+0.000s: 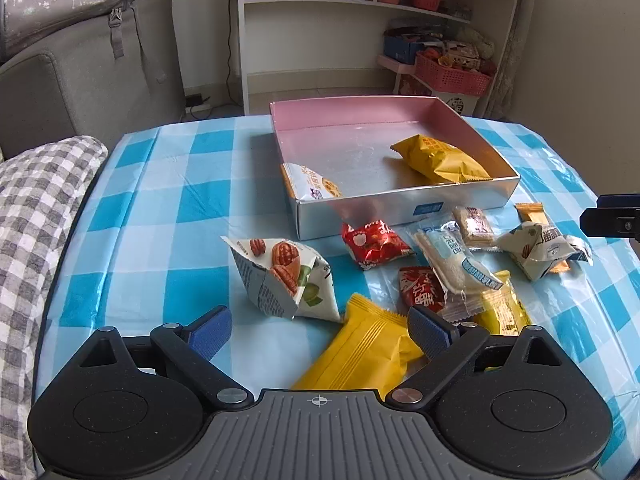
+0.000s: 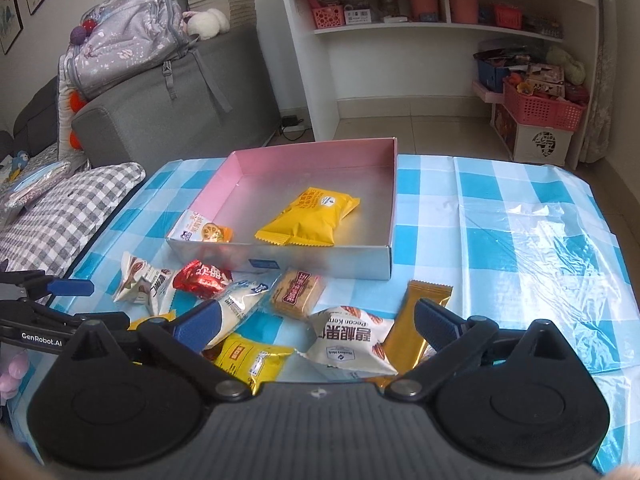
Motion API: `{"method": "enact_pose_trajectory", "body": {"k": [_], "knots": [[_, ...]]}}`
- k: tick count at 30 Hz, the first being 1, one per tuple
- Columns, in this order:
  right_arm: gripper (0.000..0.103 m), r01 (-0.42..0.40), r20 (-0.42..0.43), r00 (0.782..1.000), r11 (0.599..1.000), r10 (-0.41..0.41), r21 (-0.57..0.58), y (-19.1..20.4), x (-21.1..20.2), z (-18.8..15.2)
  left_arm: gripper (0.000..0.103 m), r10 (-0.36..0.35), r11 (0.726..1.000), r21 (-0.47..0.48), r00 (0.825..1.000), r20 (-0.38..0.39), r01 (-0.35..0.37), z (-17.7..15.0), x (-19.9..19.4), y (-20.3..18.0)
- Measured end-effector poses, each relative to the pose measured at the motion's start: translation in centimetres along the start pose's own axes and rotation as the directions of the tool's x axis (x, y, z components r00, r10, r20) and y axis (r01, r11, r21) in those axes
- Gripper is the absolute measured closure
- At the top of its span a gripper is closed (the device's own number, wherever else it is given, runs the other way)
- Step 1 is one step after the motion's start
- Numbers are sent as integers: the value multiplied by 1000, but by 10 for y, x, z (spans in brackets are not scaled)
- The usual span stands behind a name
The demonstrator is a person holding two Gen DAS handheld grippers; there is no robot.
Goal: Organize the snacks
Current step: 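Grasp the large mustard-yellow bag with left tool while right tool reaches yellow red-label packet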
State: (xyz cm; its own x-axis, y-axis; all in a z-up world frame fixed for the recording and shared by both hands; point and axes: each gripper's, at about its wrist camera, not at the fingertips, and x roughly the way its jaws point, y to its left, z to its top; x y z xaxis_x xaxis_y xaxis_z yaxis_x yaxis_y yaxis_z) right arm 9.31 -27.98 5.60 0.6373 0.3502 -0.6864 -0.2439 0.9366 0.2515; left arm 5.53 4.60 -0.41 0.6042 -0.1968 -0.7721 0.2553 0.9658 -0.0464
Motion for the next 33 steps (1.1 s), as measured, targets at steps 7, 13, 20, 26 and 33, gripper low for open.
{"method": "enact_pose_trajectory", "body": {"k": [7,13,20,26,33], "knots": [[0,-26,-20,999,998,25,-61,13,2,-23,7,-33,998,45,999,-11,33,-22,1,0],[0,-39,-84,996,995,32,-88,27,18,-36,7,-36,995,96,999,-27,39,-33,8,-3],[0,-52,-131,991,989,34,-138,47,33,-46,7,-50,989,138,998,-42,55,-36,13,-9],[0,-45,-149,989,988,22,-150,57,45,-50,9,-57,986,151,997,-50,64,-37,16,-12],[1,-2,-168,985,977,-34,-213,59,52,-56,15,-59,986,150,996,-66,68,-37,19,-12]]}}
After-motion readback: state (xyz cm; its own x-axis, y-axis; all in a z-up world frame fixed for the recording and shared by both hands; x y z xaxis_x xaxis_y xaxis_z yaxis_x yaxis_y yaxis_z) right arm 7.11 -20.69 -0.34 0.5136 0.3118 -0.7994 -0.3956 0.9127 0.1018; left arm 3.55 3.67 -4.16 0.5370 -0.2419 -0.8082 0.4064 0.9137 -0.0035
